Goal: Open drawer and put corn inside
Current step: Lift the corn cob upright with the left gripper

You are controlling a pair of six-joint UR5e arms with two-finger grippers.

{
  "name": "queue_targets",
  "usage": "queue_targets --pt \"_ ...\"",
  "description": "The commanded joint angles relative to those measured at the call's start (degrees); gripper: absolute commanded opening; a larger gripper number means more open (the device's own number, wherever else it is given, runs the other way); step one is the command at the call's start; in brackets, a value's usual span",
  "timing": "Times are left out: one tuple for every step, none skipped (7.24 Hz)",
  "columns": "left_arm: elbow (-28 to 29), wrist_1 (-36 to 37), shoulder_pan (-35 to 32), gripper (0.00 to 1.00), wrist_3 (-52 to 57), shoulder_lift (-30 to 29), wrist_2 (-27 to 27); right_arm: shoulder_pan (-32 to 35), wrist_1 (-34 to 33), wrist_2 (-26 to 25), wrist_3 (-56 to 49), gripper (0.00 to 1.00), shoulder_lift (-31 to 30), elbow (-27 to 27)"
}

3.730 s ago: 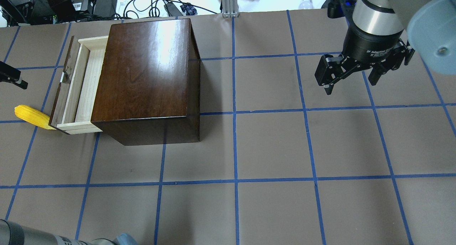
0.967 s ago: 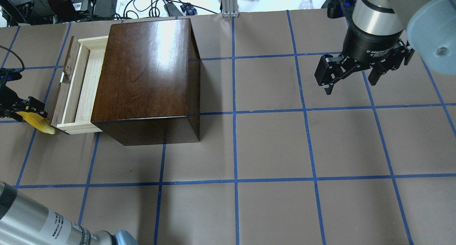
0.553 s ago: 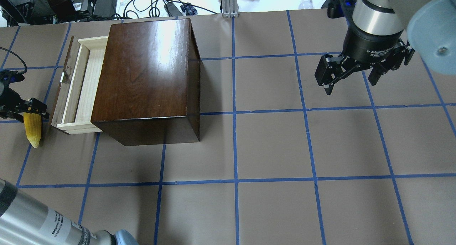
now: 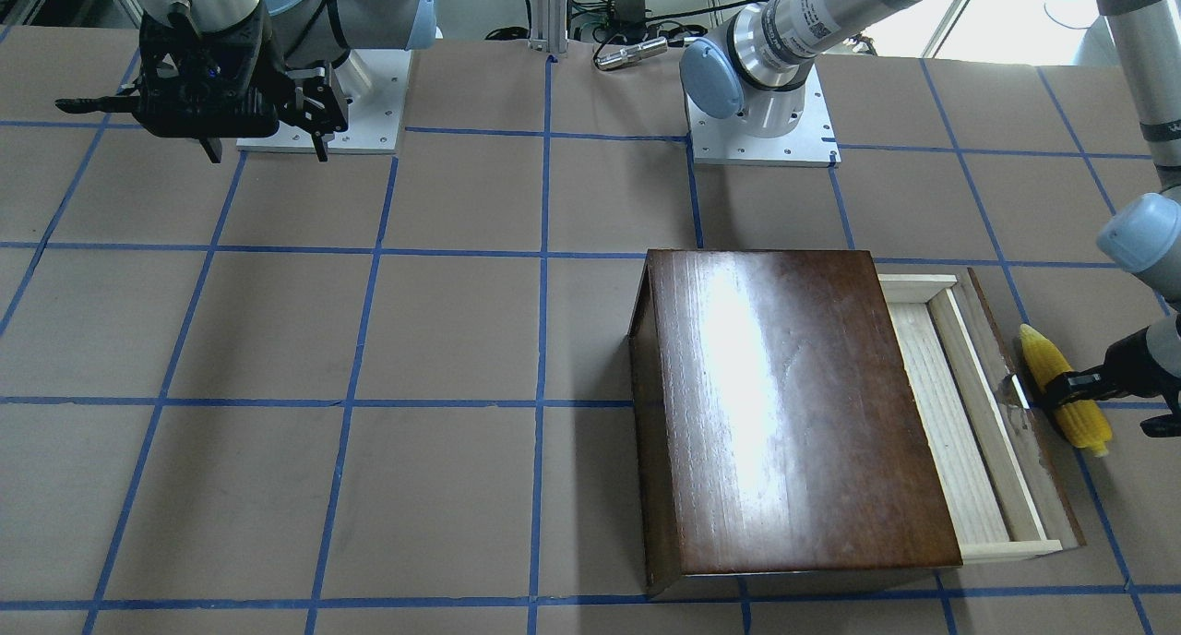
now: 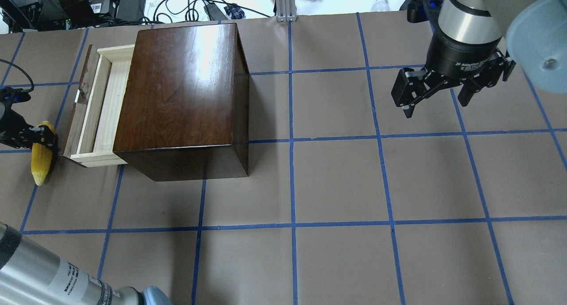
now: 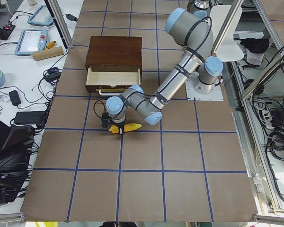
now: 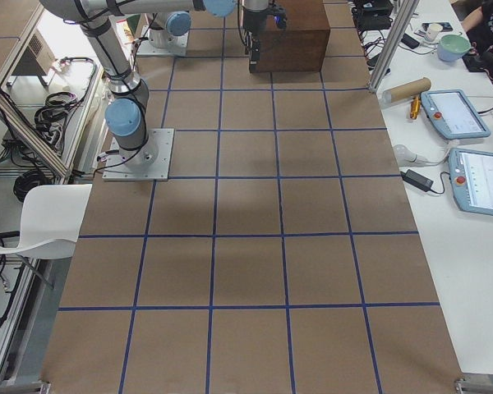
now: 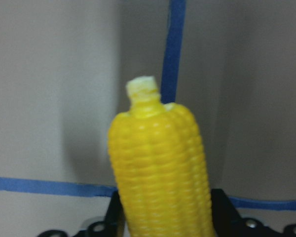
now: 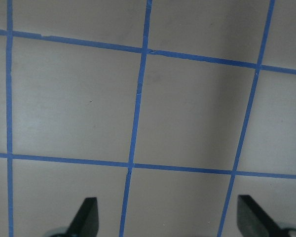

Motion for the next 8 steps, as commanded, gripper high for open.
queue_targets --pt "0.00 -0.03 -0.09 0.05 0.14 0.05 0.00 0.00 0.00 0.00 0.00 1.00 0.06 0.00" --pt "0.00 -0.03 -0.09 0.00 0.14 0.06 0.00 0.00 0.00 0.00 0.00 1.00 -0.02 0.00" --pt "0.00 -0.03 -0.09 0.00 0.14 0.06 0.00 0.00 0.00 0.00 0.00 1.00 0.06 0.00" --pt "0.00 -0.03 -0.09 0.00 0.14 0.06 0.00 0.00 0.00 0.00 0.00 1.00 -0.02 0.00" --pt "0.00 -0.03 -0.09 0.00 0.23 0.06 -0.09 0.00 0.00 0.00 0.00 1.00 -0.03 0.00" --pt "0.00 0.06 0.00 0.00 0.23 0.06 0.00 0.00 0.00 0.00 0.00 1.00 0.06 0.00" --pt "0.00 -0.03 -0.09 0.00 0.23 0.06 -0.09 0.00 0.00 0.00 0.00 1.00 -0.02 0.00" --pt "0.00 0.06 -0.09 0.00 0.23 0.06 0.00 0.00 0.00 0.00 0.00 1.00 -0.03 0.00"
